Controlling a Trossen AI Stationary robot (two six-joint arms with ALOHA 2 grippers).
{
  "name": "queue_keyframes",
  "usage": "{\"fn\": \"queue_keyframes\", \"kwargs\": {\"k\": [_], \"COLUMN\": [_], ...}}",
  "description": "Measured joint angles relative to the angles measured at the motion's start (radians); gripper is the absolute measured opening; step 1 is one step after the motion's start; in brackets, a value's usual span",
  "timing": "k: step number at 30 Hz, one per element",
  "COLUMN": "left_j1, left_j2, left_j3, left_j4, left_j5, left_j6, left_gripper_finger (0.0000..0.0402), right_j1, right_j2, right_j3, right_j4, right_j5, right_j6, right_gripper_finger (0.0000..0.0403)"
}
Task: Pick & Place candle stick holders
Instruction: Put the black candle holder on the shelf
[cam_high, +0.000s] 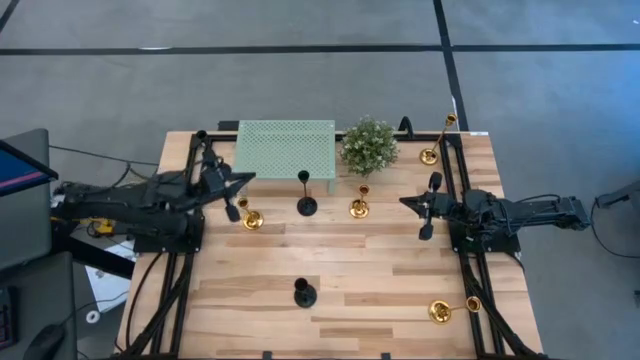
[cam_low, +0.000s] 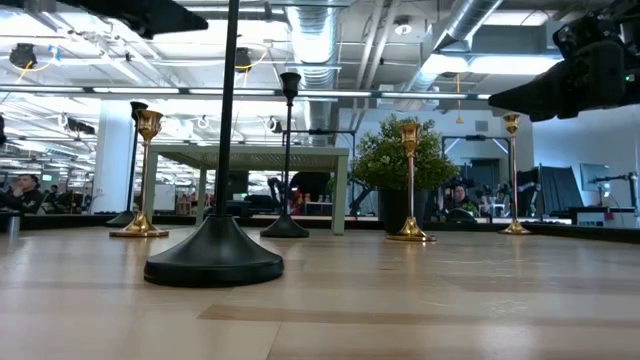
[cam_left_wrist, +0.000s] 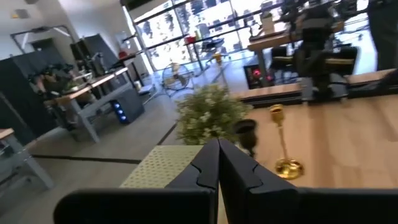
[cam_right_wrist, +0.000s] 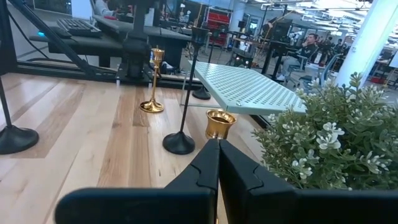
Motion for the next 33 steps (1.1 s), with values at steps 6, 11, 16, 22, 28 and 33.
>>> {"fn": "queue_keyframes", "kwargs": {"k": [6,11,16,22,28,33], "left_j1": [0.315,0.513,0.587,0.582,0.577,0.577], "left_j2": [0.064,0.032,-0.087,-0.25,-0.326,-0.325], "left_j3": [-0.001,-0.001,-0.001,0.034,0.126,0.185], "left_j4": [0.025,0.033,0.017,-0.269,-0.589,-0.736], "left_j5": [0.189,0.232,0.215,-0.033,-0.053,-0.068], "left_j6": [-0.008,-0.053,-0.09,-0.137,-0.275,-0.354], "left_gripper_finger": [0.0003,0.0003,0.0003,0.0003,0.0003,0.0003], "right_j1": [0.0,0.0,0.0,0.0,0.0,0.0], "right_j2": [0.0,0.0,0.0,0.0,0.0,0.0], "right_j3": [0.0,0.0,0.0,0.0,0.0,0.0], "right_j4": [0.0,-0.003,-0.012,-0.022,-0.028,-0.028], "right_j5": [0.0,0.0,0.001,0.001,0.001,0.001], "right_j6": [0.0,0.0,0.018,0.019,0.019,0.019], "right_gripper_finger": [0.0,0.0,0.0,0.0,0.0,0.0]}}
